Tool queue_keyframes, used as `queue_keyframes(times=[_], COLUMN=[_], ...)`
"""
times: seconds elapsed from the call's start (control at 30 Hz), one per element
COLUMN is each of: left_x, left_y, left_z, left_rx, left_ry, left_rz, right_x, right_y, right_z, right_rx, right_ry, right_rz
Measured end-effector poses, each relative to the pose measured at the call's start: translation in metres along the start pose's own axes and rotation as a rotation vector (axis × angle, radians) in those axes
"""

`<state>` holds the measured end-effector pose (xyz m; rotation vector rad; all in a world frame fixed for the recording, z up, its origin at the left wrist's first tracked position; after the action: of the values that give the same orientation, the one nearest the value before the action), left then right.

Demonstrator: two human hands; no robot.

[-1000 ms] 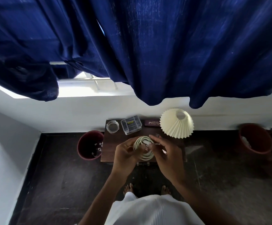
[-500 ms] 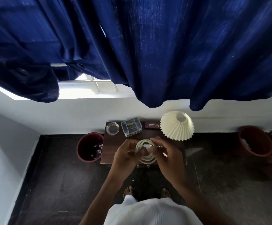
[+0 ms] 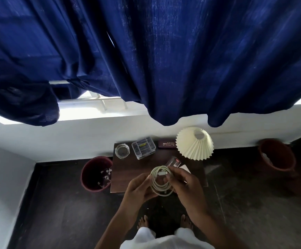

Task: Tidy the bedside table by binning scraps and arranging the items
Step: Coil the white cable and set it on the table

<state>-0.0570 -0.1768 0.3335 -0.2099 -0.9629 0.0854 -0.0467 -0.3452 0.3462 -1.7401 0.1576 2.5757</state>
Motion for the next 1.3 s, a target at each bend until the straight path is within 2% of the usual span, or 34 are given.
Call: queue_keyframes(times=[0.33,0.57,0.87,0.97,1.07,1.17,1.3], left_x=[-0.029,-0.056,-0.116,-0.139,-0.158,-0.181,-0.2], left_y=[0.016,0.014,0.022,0.032,0.037,0.039,0.037], left_z=[-0.036,-0.093,-0.213,-0.258,-0.293,-0.327,-0.356], left_rx=[-0.008,0.204,0.354,0.412,0.447,0.425,0.408], left_ry=[0.025,0.079,0.029,0.019,0.049,0.116,0.216], left_rz=[-0.06,-0.084,-0.293,-0.316,-0.298,-0.181,-0.026], right_x=[0.039,0.08,0.148,0.178,0.197,0.216,0.232], right_y=[-0.016,-0.011,-0.011,-0.015,-0.02,-0.025,-0.032], right_z=[-0.008,-0.052,-0.167,-0.201,-0.223,-0.241,-0.255], right_rx=[0.136,0.185,0.228,0.27,0.361,0.446,0.473], right_ry=[-0.078,-0.21,-0.186,-0.214,-0.261,-0.299,-0.304], right_rz=[0.055,-0.007,0.224,0.234,0.176,0.139,0.14])
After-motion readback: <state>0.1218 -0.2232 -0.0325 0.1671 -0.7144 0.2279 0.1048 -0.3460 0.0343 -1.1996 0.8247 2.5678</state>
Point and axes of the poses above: each hand's wrist, its own z-axis away from the middle knuckle, its own y-axis out of the back of the hand, x = y × z, the point moved 6 cm from there along -z, towards the middle knuckle, and after that the axes turned 6 degrees about -z, right-handed, at the moved point
